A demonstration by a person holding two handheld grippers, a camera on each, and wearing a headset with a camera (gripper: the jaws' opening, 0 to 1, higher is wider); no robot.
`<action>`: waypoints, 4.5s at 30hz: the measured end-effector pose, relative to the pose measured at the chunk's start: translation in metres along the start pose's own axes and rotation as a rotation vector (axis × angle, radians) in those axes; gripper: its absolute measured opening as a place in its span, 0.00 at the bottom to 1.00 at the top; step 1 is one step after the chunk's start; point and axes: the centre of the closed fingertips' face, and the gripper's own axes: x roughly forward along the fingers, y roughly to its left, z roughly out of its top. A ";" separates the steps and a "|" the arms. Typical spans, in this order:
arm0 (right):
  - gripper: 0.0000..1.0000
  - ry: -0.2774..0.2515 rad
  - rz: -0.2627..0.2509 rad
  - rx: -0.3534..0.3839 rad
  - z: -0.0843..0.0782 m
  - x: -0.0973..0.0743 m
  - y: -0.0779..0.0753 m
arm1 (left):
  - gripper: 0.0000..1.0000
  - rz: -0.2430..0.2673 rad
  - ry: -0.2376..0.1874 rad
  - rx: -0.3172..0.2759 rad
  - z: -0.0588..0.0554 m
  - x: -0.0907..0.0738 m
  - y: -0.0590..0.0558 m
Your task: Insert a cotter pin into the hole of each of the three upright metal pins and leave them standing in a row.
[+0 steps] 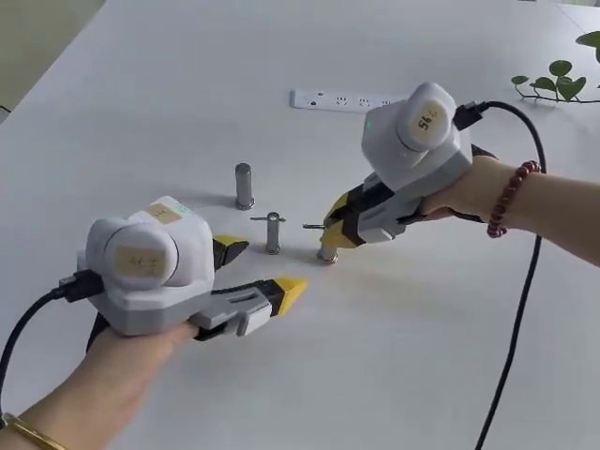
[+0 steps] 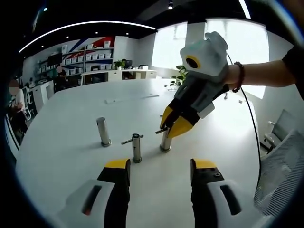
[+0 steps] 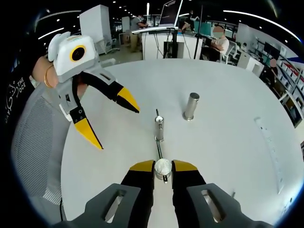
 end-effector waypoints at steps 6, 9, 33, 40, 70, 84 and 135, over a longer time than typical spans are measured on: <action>0.08 -0.002 0.005 0.007 -0.002 0.002 -0.003 | 0.55 -0.009 -0.007 0.020 0.003 -0.002 -0.001; 0.08 -0.004 0.007 0.005 -0.002 0.001 -0.001 | 0.56 -0.010 -0.004 0.021 0.002 -0.002 -0.002; 0.17 -0.057 0.037 0.071 0.003 -0.002 -0.003 | 0.58 -0.014 -0.007 0.020 0.003 -0.004 -0.001; 0.20 -0.135 0.020 0.188 0.022 -0.008 -0.007 | 0.60 -0.004 -0.014 0.017 0.005 -0.008 0.003; 0.20 -0.347 -0.117 0.379 0.088 0.041 -0.057 | 0.71 0.008 -0.019 -0.001 0.004 -0.020 0.007; 0.15 -0.330 -0.129 0.389 0.088 0.071 -0.058 | 0.69 0.007 -0.011 0.001 -0.002 -0.019 0.005; 0.08 -0.251 -0.235 0.320 0.039 0.037 -0.084 | 0.67 0.012 -0.005 -0.009 -0.007 -0.019 0.005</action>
